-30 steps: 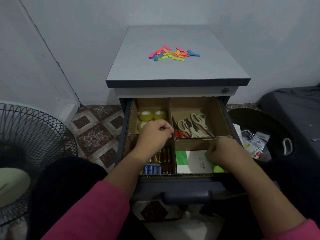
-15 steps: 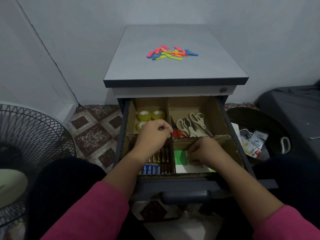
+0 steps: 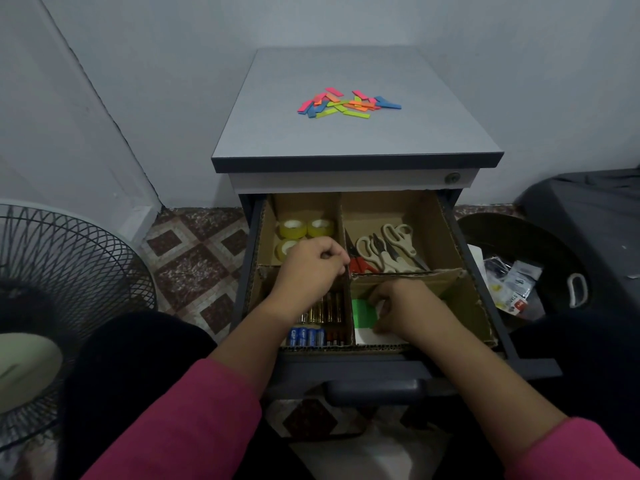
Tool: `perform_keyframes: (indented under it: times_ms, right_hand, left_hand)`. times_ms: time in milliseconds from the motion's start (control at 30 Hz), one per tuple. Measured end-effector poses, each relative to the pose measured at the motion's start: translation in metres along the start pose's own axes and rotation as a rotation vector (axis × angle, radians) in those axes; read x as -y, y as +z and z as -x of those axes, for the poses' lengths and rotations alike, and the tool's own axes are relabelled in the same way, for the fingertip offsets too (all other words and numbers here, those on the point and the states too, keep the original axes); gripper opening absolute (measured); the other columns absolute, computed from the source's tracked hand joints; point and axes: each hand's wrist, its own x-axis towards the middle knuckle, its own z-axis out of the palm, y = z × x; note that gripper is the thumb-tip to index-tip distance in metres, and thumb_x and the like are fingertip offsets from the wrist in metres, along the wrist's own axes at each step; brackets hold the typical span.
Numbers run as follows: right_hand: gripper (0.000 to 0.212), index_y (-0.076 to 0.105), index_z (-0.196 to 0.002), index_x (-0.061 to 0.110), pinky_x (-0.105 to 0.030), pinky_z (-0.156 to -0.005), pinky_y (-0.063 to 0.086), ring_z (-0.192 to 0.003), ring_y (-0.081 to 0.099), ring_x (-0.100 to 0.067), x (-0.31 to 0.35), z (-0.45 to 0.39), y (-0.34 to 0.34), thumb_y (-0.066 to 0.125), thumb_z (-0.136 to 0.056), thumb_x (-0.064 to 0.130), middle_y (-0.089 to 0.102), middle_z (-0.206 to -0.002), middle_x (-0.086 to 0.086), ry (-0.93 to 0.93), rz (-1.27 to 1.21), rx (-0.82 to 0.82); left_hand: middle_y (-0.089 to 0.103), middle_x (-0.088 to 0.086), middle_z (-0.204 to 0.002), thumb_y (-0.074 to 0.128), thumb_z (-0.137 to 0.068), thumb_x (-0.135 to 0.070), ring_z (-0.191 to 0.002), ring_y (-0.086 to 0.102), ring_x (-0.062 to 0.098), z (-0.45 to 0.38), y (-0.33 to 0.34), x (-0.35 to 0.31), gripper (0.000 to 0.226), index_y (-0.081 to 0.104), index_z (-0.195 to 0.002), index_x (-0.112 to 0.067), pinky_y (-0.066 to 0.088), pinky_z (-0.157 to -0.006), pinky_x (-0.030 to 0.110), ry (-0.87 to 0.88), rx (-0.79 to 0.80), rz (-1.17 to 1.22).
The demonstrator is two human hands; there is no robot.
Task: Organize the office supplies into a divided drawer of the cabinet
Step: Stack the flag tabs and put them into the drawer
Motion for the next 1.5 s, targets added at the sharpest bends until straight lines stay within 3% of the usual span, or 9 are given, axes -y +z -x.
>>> perform_keyframes:
  times_ms: [233,367,467,567,767,1000,1133,1300,1500]
  right_hand:
    - [0.045,0.067,-0.114,0.025,-0.027,-0.084,0.049,-0.1,0.061,-0.018,-0.003,0.0,0.001,0.081,-0.072,0.02,0.066,-0.108,-0.002,-0.005,-0.027,-0.033]
    - [0.012,0.07,-0.092,0.022,-0.029,-0.083,0.053,-0.091,0.062,-0.017,-0.02,0.01,-0.02,0.069,-0.083,0.013,0.064,-0.097,0.0,0.176,-0.071,-0.033]
    - [0.017,0.069,-0.097,0.014,-0.032,-0.076,0.053,-0.088,0.062,-0.022,-0.038,0.011,-0.029,0.056,-0.087,0.012,0.065,-0.092,-0.005,0.289,0.067,-0.123]
    - [0.017,0.063,-0.103,0.009,-0.035,-0.081,0.054,-0.094,0.063,-0.026,-0.035,0.012,-0.022,0.057,-0.088,0.012,0.062,-0.096,-0.008,0.356,0.105,-0.092]
    - [0.014,0.06,-0.103,0.006,-0.037,-0.085,0.05,-0.105,0.06,-0.029,-0.028,0.01,-0.015,0.054,-0.091,0.011,0.061,-0.109,-0.011,0.385,0.121,-0.104]
    - [0.012,0.061,-0.098,0.005,-0.034,-0.08,0.05,-0.098,0.062,-0.028,-0.026,0.015,-0.017,0.052,-0.091,0.011,0.063,-0.103,-0.01,0.37,0.121,-0.102]
    - [0.015,0.065,-0.093,0.008,-0.028,-0.066,0.046,-0.081,0.06,-0.025,-0.021,0.021,-0.035,0.053,-0.091,0.015,0.063,-0.089,-0.01,0.302,0.059,-0.12]
    - [0.015,0.067,-0.072,0.015,-0.025,-0.056,0.049,-0.061,0.06,-0.014,0.007,0.018,-0.023,0.064,-0.087,0.012,0.07,-0.07,-0.004,0.237,-0.316,0.099]
    - [0.018,0.064,-0.066,0.007,-0.022,-0.048,0.045,-0.044,0.054,-0.014,0.031,-0.003,0.002,0.057,-0.082,0.007,0.064,-0.061,-0.006,0.24,-0.258,0.08]
  left_hand:
    - [0.064,0.003,-0.071,0.053,-0.089,-0.004,-0.061,0.051,0.021,-0.001,0.001,0.001,0.026,0.064,-0.071,-0.02,0.044,-0.062,0.036,-0.013,-0.004,0.007]
    - [0.064,0.003,-0.072,0.053,-0.089,-0.004,-0.062,0.05,0.021,0.0,0.0,0.0,0.026,0.064,-0.071,-0.019,0.043,-0.063,0.037,-0.017,0.004,0.021]
    - [0.065,0.003,-0.071,0.053,-0.089,-0.004,-0.061,0.05,0.021,-0.001,0.0,0.001,0.026,0.064,-0.071,-0.019,0.044,-0.062,0.036,-0.015,0.0,0.014]
    - [0.064,0.002,-0.071,0.053,-0.089,-0.004,-0.061,0.051,0.02,-0.002,0.001,0.001,0.026,0.064,-0.07,-0.02,0.043,-0.062,0.036,-0.014,0.007,0.015]
    - [0.064,0.002,-0.071,0.053,-0.088,-0.003,-0.061,0.05,0.02,-0.003,0.0,0.004,0.028,0.064,-0.069,-0.021,0.043,-0.062,0.037,-0.011,0.0,0.028]
    - [0.064,0.001,-0.07,0.053,-0.088,-0.003,-0.061,0.051,0.019,-0.002,-0.001,0.002,0.027,0.064,-0.07,-0.02,0.044,-0.062,0.037,-0.004,0.005,0.017]
    - [0.064,0.0,-0.069,0.053,-0.088,-0.003,-0.061,0.05,0.021,-0.003,-0.001,0.001,0.027,0.064,-0.07,-0.02,0.044,-0.062,0.037,-0.009,0.01,0.025]
    - [0.064,0.001,-0.069,0.053,-0.087,-0.002,-0.061,0.05,0.02,-0.003,0.001,0.001,0.026,0.064,-0.07,-0.019,0.043,-0.061,0.036,-0.013,0.009,0.023]
    - [0.064,0.0,-0.069,0.053,-0.087,-0.002,-0.06,0.052,0.017,-0.003,0.001,0.001,0.027,0.064,-0.07,-0.02,0.045,-0.062,0.036,-0.016,0.001,0.009]
